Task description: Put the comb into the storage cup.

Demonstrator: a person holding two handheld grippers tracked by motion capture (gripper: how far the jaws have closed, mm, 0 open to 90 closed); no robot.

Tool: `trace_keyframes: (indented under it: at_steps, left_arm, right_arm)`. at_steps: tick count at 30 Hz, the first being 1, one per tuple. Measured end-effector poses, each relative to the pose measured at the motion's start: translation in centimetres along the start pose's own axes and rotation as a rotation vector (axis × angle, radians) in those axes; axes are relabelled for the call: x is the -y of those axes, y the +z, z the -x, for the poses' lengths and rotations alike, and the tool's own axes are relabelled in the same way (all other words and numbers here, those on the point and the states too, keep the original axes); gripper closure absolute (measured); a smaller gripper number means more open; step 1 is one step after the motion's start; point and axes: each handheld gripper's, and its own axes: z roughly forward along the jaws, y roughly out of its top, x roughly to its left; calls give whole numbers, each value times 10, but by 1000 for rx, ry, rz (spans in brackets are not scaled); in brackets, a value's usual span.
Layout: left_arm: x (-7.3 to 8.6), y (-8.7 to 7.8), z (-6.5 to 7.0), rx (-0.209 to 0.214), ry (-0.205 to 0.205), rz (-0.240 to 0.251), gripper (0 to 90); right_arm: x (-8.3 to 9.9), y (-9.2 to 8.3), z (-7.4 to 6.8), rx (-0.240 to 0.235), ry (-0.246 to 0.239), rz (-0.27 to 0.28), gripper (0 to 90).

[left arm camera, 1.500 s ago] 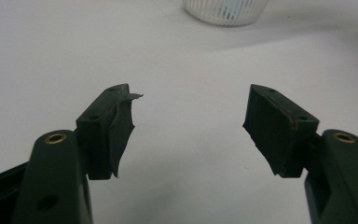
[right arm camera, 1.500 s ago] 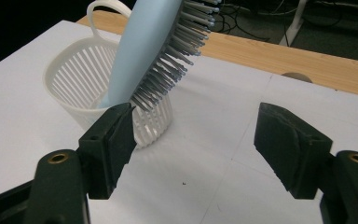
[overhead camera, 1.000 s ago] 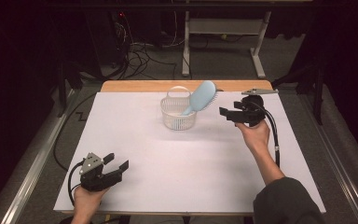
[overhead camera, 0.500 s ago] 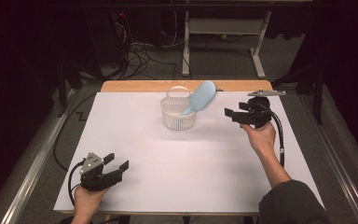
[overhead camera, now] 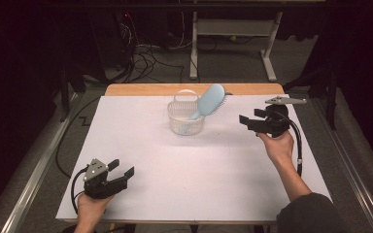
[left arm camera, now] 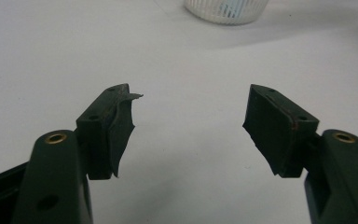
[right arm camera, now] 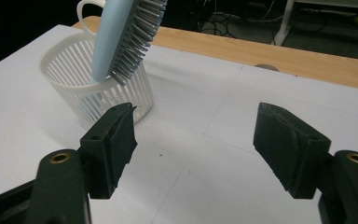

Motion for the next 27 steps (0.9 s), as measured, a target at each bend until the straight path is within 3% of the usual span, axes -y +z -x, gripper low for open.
trace_keyframes:
  at_steps: [27]
  left_arm:
    - [0, -1, 1, -3, 2, 4, 330]
  right_arm:
    - [11, -31, 15, 24, 18, 46, 297]
